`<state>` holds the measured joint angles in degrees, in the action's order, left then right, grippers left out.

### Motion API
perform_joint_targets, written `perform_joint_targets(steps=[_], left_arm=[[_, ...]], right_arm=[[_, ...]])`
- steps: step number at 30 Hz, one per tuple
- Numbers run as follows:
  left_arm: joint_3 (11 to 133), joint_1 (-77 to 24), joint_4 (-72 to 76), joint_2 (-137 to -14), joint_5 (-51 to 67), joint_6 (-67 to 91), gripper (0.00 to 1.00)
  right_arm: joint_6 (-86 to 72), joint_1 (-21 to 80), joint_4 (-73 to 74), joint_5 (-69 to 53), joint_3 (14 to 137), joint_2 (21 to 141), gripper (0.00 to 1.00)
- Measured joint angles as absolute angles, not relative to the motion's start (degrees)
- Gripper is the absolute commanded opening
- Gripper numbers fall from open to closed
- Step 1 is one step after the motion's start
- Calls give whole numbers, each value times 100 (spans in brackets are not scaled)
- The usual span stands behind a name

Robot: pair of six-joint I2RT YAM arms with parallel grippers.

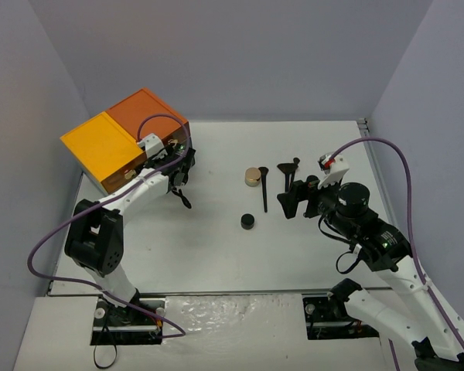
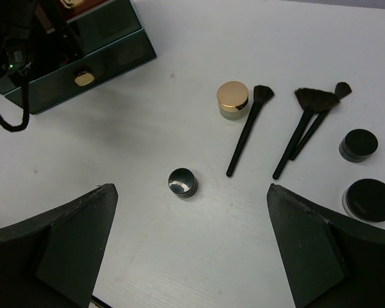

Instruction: Organize the makeup

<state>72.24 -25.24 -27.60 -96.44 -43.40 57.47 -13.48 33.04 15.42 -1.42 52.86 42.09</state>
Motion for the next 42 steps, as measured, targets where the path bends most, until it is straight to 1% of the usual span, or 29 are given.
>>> perform_joint_targets(steps=[14, 19, 23, 27, 29, 30, 31, 34, 38, 42], left_arm=[[7562, -2399, -2557, -9807, -4500, 5703, 74], [7666, -2362, -2712, -10008, -4461, 5705, 73], [7706, -2359, -2795, -10099, -4464, 5708, 65], [7721, -2358, -2835, -10116, -4472, 5717, 43], [7727, -2351, -2911, -10121, -4500, 5718, 36], [7729, -2344, -2979, -10121, -4523, 5720, 28], [7738, -2339, -3014, -10122, -4513, 5737, 23], [7747, -2343, -3074, -10123, -4506, 5842, 15], [7749, -2409, -3156, -10117, -4526, 5998, 14], [7749, -2550, -3415, -10053, -4493, 6253, 16]], right_arm=[[-1281, 3304, 1635, -412, 5280, 4198, 100], [-1247, 3304, 1710, -412, 5276, 4198, 100], [-1227, 3304, 1726, -412, 5258, 4193, 100], [-1193, 3304, 1753, -412, 5220, 4160, 100], [-1189, 3304, 1774, -411, 5208, 4146, 100], [-1188, 3304, 1780, -410, 5206, 4140, 100], [-1184, 3304, 1785, -410, 5202, 4136, 100], [-1169, 3304, 1787, -408, 5201, 4132, 100], [-1155, 3304, 1787, -408, 5201, 4133, 100], [-1143, 3304, 1787, -408, 5201, 4134, 100]])
